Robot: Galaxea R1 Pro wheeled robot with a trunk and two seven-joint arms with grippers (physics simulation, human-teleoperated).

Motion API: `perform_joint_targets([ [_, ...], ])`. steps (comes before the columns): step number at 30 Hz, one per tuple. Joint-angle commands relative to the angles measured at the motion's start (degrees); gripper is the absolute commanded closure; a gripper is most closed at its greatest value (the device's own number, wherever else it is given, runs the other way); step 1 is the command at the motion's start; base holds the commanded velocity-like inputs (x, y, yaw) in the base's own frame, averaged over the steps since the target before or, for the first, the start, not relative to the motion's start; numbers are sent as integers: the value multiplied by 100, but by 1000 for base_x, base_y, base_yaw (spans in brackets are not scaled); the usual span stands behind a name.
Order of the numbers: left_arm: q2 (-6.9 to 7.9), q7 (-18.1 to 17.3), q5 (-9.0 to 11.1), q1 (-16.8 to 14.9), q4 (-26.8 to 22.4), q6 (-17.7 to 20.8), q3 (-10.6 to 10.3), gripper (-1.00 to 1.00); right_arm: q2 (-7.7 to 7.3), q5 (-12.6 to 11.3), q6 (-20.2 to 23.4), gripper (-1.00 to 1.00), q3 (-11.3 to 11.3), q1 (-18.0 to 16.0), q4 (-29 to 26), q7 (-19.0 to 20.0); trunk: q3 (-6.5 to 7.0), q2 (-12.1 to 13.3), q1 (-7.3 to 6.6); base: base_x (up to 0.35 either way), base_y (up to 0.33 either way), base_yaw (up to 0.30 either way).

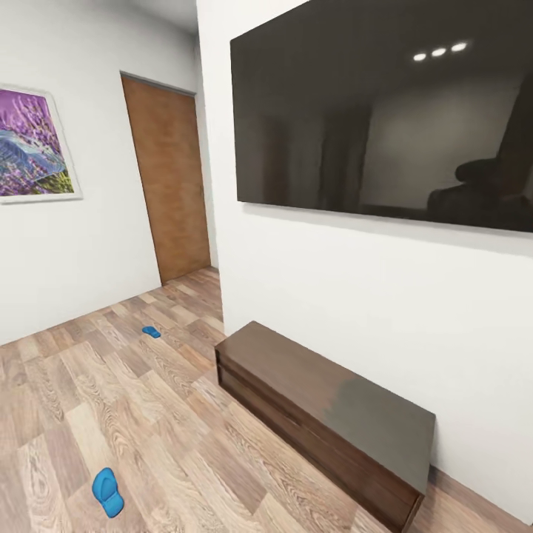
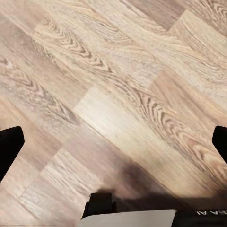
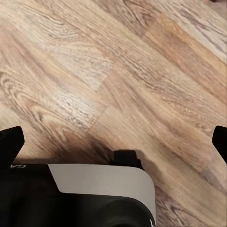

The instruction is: In the bedroom, move the book from the bed onto either nightstand, and place the two sandals side by side next to the bed.

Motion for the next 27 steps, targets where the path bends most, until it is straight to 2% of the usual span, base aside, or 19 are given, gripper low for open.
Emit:
perform_joint_targets([
  [1,-1,1,2,-5,6,-19,-1,-100,0,-2,-18,-100,-6,-2,2,4,-6,-3,0,0,0,292],
  [27,-1,2,0,-8,6,-19,-8,-100,0,-2,-18,-100,-3,-3,2,4,-6,-3,0,0,0,292],
])
